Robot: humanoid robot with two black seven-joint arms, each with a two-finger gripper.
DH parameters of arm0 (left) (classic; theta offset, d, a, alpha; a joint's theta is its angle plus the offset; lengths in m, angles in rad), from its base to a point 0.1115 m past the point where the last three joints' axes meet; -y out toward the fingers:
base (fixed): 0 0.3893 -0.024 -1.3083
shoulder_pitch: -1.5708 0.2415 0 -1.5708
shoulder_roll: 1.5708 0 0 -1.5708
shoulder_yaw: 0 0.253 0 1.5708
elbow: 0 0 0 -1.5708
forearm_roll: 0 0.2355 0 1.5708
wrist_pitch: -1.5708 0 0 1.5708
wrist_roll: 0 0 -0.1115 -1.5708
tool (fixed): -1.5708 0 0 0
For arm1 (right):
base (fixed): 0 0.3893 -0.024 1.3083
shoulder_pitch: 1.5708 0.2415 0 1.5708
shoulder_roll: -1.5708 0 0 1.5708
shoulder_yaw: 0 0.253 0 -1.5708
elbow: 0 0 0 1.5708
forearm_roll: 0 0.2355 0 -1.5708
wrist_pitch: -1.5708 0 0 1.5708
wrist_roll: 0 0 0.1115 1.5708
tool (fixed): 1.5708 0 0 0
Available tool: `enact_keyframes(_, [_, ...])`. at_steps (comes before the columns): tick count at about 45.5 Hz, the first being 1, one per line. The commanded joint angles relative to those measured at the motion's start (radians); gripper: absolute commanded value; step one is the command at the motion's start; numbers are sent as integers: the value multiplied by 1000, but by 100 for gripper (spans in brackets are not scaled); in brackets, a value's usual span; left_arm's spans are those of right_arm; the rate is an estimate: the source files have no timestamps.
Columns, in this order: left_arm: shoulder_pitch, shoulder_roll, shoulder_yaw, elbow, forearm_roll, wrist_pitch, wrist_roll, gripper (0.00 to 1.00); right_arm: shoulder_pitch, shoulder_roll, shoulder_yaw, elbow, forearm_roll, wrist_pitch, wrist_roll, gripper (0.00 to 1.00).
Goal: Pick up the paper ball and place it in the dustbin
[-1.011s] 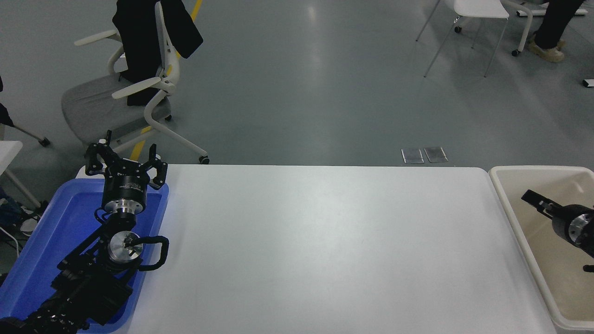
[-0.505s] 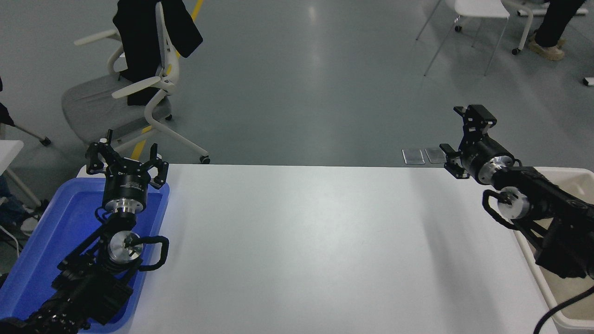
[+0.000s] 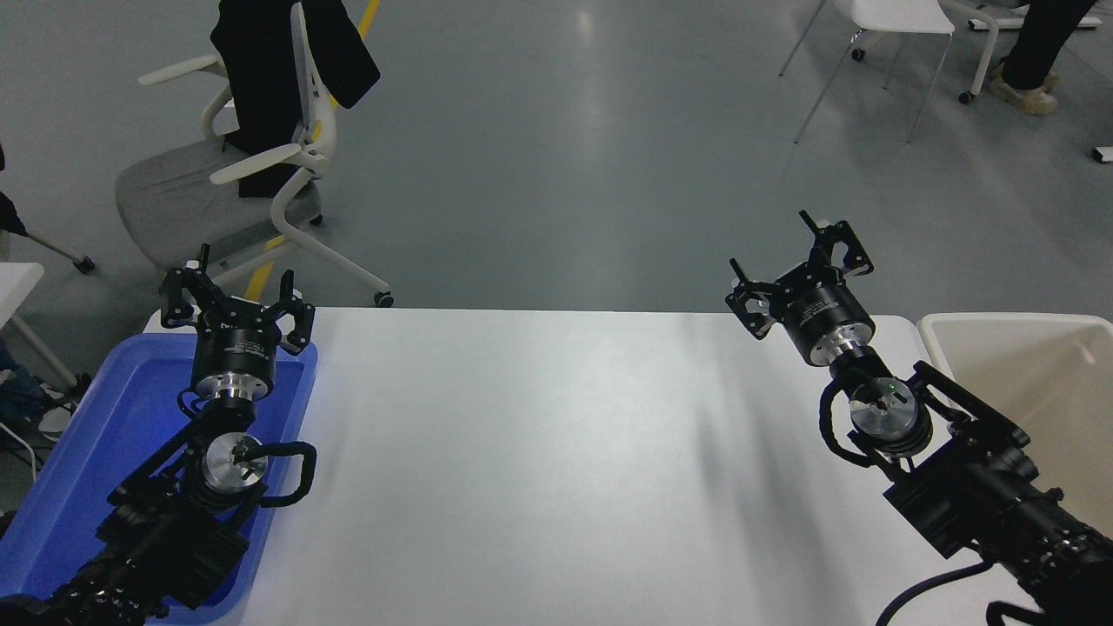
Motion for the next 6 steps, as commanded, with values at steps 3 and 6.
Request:
enact_keyframes(3, [0,-1,0,0,0,0,0,99,-52,25,11,-47,31,97,5,100])
enact_keyframes(6, [0,-1,0,0,0,0,0,99,-54,25,11,-49,31,99,5,100])
